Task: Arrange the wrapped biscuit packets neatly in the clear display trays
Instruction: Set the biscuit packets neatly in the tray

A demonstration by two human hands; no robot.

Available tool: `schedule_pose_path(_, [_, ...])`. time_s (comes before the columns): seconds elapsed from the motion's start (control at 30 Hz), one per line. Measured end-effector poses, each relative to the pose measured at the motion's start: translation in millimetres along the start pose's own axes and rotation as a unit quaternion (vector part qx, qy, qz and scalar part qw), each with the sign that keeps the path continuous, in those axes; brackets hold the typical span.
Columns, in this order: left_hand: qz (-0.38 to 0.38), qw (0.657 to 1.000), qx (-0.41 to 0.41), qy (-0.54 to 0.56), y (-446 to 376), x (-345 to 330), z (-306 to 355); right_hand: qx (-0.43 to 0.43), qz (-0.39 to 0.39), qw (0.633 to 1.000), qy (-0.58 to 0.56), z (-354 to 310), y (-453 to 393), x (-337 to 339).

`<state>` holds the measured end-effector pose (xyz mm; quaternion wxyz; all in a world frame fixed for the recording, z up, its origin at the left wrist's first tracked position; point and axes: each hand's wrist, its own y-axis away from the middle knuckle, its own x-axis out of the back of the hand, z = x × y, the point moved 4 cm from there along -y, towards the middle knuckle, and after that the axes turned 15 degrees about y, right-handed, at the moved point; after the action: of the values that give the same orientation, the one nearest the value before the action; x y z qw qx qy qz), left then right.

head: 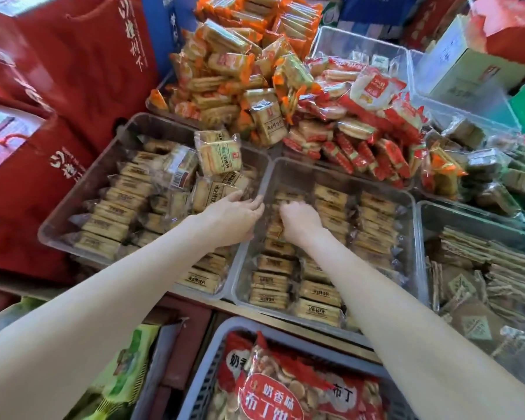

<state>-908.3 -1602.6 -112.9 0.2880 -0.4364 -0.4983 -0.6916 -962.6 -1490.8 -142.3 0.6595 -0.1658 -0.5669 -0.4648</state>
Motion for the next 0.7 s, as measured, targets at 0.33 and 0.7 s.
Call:
schedule_pose_path(0.33, [-0.012,1.000,0.010,0.019,0.2,2.2,1.8,0.005,-0.100,0.992,-0.081,6.3,-5.1,-12.3])
schedule_pose_path(0.7, [-0.010,1.000,0.010,0.017,-0.8,3.7,2.7,-0.026,-0.069,0.997,-0.004,-10.4,-8.3,-29.7])
